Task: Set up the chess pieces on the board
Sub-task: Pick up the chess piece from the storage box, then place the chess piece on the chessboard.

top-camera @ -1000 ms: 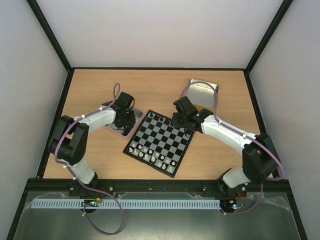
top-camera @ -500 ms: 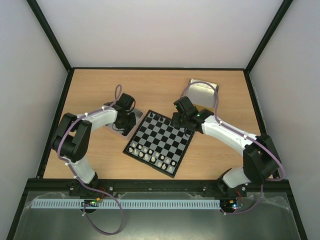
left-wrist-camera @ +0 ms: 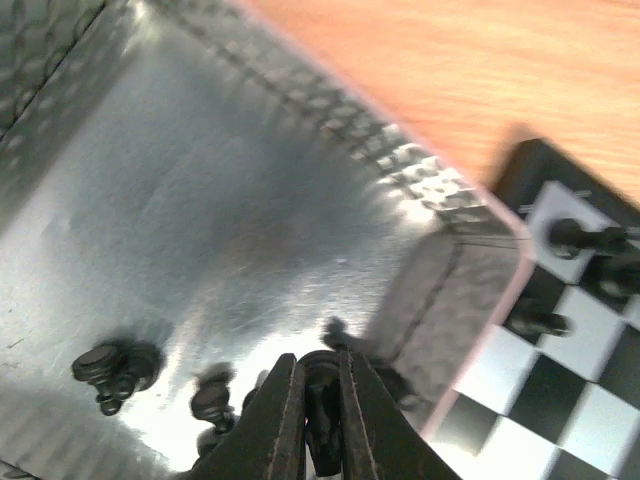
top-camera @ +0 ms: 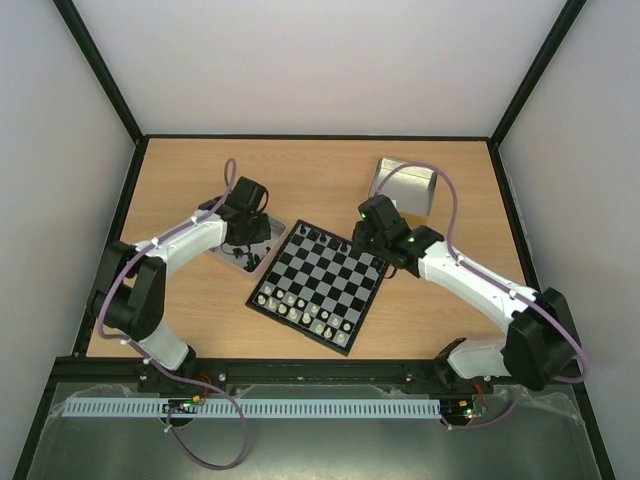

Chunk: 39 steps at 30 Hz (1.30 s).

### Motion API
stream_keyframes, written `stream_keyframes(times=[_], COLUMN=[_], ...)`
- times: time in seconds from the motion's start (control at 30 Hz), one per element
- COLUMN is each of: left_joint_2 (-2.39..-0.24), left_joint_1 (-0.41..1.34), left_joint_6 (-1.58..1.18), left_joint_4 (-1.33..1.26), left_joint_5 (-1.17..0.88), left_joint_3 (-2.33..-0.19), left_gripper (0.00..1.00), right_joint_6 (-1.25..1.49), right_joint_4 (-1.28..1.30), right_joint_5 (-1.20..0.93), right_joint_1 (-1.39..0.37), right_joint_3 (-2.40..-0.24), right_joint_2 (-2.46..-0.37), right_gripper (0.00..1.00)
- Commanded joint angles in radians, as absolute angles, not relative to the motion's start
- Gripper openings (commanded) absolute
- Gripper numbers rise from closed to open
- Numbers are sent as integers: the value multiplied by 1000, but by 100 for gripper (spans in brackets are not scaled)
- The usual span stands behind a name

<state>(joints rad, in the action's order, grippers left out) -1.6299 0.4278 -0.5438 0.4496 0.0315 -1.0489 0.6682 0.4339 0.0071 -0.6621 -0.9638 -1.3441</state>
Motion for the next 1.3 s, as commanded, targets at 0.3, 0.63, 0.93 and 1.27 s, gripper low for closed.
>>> stream_keyframes(times=[0.3,0.63,0.93,1.27], left_joint_2=[-1642,-1960,-2134,-2276], left_joint_1=[732,949,978,978], left_joint_6=[-504,-469,-432,-429], left_joint_4=[564,658,712,755], left_joint_5=[55,74,25,54], left_joint_3=[-1328,-1668,-1818,-1936], left_gripper=[4,4,4,5], right_joint_6=[873,954,994,979], right_joint_4=[389,465,501,494], right_joint_5=[391,531,557,578], right_joint_1=[-658,-658,-658,-658], right_joint_3=[-795,-729,-687,-684], right_joint_2=[-984,-782,-701,-694], right_gripper=[32,35,36,36])
